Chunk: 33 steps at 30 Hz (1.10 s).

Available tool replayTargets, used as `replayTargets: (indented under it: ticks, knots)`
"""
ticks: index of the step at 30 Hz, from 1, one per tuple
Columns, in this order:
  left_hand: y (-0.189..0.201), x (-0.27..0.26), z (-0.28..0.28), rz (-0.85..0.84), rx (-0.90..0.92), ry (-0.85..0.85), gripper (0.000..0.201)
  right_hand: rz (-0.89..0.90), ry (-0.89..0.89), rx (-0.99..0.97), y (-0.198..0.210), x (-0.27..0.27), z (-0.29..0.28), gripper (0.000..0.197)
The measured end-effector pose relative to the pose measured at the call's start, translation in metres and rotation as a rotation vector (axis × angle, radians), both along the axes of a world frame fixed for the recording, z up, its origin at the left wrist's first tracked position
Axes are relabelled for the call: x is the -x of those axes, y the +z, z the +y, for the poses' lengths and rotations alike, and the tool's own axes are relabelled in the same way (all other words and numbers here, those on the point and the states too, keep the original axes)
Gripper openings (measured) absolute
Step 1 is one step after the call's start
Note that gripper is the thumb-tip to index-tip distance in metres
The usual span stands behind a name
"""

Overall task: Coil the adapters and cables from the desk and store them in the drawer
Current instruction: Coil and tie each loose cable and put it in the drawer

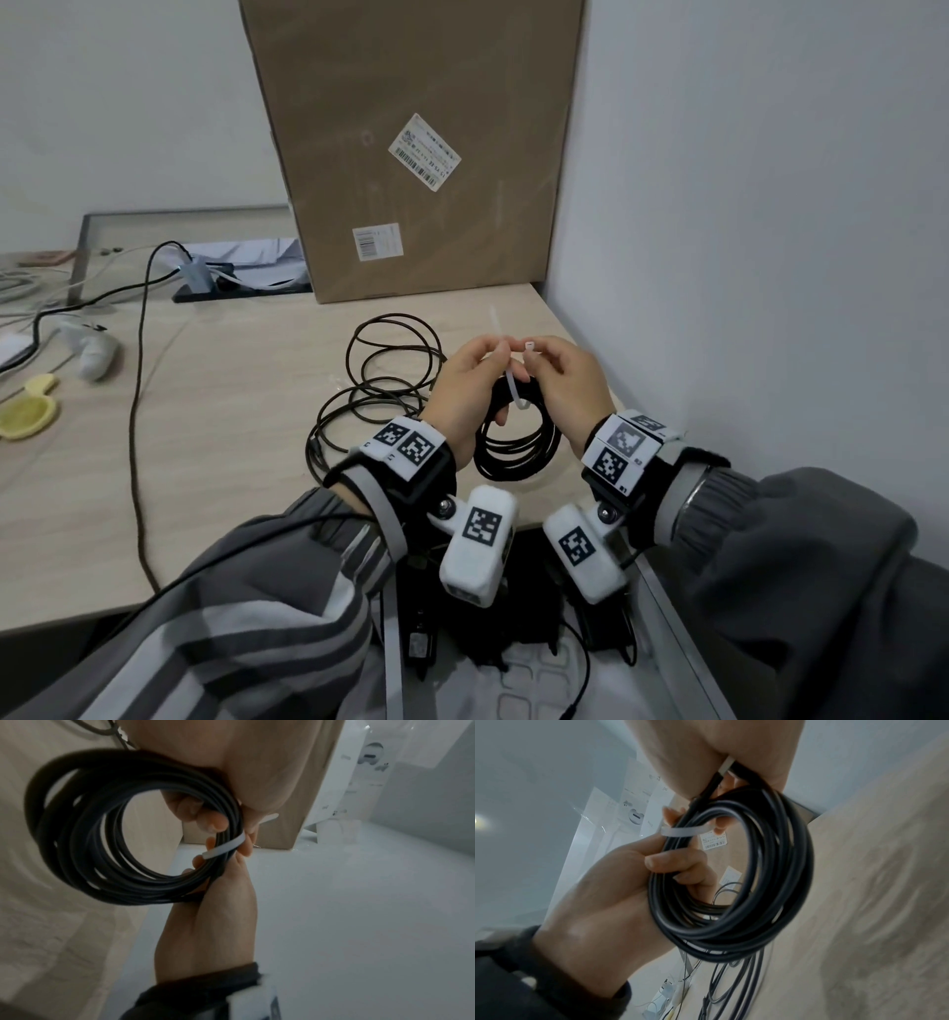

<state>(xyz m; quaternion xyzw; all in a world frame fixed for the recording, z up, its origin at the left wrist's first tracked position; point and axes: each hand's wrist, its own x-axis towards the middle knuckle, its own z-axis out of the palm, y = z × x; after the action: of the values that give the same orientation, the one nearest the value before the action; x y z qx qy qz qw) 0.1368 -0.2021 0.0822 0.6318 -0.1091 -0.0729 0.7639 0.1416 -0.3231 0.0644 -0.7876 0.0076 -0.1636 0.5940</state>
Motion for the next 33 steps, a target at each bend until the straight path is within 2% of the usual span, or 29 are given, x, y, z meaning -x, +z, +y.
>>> replayTargets:
  ticks: [7,19,33]
  knots:
    - [0.01,0.0,0.0,0.042,-0.118,-0.006,0.03,-0.075,-0.089,-0.062,-0.004,-0.002,0.003,0.021]
    - [0.008,0.002,0.001,-0.02,-0.165,-0.069,0.035,-0.115,0.037,-0.218,0.002,0.011,0.007,0.021]
    - [0.006,0.002,0.003,-0.035,-0.16,-0.087,0.038,-0.127,0.074,-0.232,0.003,0.015,0.008,0.023]
